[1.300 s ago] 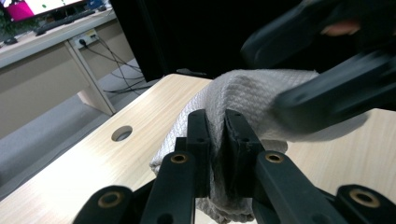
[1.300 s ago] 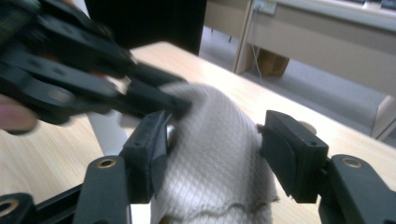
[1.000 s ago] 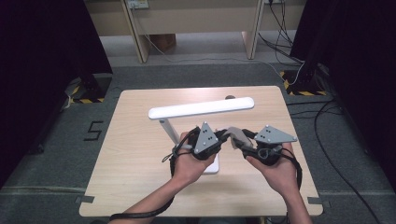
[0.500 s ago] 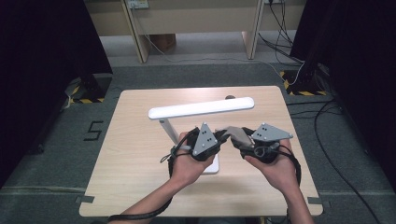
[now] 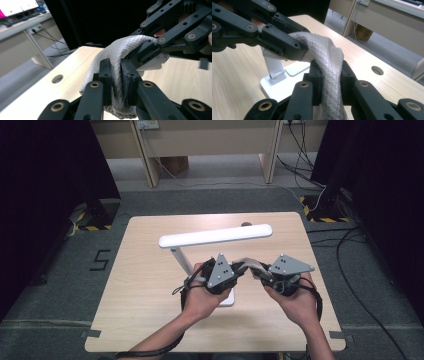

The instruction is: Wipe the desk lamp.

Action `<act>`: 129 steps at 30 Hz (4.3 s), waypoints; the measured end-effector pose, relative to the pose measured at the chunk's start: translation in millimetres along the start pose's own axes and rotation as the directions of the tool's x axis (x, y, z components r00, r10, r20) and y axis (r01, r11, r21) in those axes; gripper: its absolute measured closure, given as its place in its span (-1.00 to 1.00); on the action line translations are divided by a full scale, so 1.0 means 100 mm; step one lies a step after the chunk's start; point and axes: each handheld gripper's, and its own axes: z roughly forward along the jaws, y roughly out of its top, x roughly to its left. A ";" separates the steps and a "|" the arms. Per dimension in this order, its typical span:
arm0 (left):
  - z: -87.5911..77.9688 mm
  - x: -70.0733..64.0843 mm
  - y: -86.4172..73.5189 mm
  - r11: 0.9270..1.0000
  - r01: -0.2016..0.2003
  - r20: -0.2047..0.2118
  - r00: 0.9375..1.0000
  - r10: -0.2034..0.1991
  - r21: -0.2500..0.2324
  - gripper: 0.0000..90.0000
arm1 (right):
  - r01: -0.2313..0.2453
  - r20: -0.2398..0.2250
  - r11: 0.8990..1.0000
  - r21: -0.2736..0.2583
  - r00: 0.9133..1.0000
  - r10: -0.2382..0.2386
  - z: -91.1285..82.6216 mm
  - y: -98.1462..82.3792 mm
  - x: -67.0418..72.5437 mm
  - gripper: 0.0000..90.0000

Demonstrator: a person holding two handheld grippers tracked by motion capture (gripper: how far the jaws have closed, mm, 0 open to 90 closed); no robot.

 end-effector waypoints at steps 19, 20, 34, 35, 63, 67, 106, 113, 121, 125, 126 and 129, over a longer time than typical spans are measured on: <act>0.08 -0.03 -1.03 0.954 0.053 -0.010 0.999 -0.052 0.296 0.38 | -0.073 0.266 0.985 -0.157 0.957 0.113 -0.50 0.15 -0.34 0.73; 0.10 -0.03 -1.07 0.951 0.061 -0.008 0.998 -0.061 0.304 0.39 | -0.071 0.279 0.983 -0.171 0.953 0.117 -0.53 0.18 -0.36 0.73; 0.22 -0.02 -1.29 0.935 0.095 0.001 0.995 -0.102 0.342 0.45 | -0.066 0.330 0.960 -0.274 0.931 0.158 -0.81 0.36 -0.44 0.73; 0.21 -0.01 -1.30 0.932 0.097 -0.002 0.995 -0.103 0.350 0.46 | -0.068 0.325 0.960 -0.270 0.932 0.158 -0.77 0.35 -0.43 0.73; -0.18 0.05 -1.21 0.937 0.225 -0.089 0.974 -0.208 0.269 0.76 | -0.104 0.293 0.980 -0.170 0.944 0.151 -0.57 0.20 -0.44 0.73; -0.44 0.07 -1.26 0.934 0.248 -0.117 0.967 -0.225 0.256 0.65 | -0.101 0.294 0.980 -0.169 0.944 0.148 -0.57 0.19 -0.44 0.73; -0.30 0.38 -1.40 0.925 0.374 -0.271 0.900 -0.342 0.075 0.12 | -0.116 0.284 0.983 -0.144 0.946 0.153 -0.46 0.17 -0.40 0.73; -0.25 0.36 -1.36 0.938 0.334 -0.306 0.906 -0.293 0.092 0.26 | -0.118 0.273 0.982 -0.148 0.949 0.156 -0.41 0.18 -0.39 0.73; -0.24 0.33 -1.34 0.939 0.329 -0.336 0.900 -0.279 0.101 0.33 | -0.124 0.256 0.978 -0.171 0.952 0.165 -0.34 0.23 -0.31 0.73; -0.25 0.35 -1.34 0.936 0.342 -0.333 0.895 -0.297 0.083 0.30 | -0.136 0.251 0.974 -0.182 0.951 0.180 -0.33 0.24 -0.30 0.73; -0.25 0.35 -1.33 0.936 0.346 -0.333 0.892 -0.306 0.068 0.25 | -0.141 0.249 0.973 -0.184 0.951 0.185 -0.33 0.23 -0.30 0.73; -0.24 0.36 -1.30 0.936 0.350 -0.333 0.888 -0.317 0.043 0.15 | -0.147 0.252 0.970 -0.191 0.948 0.194 -0.35 0.22 -0.31 0.73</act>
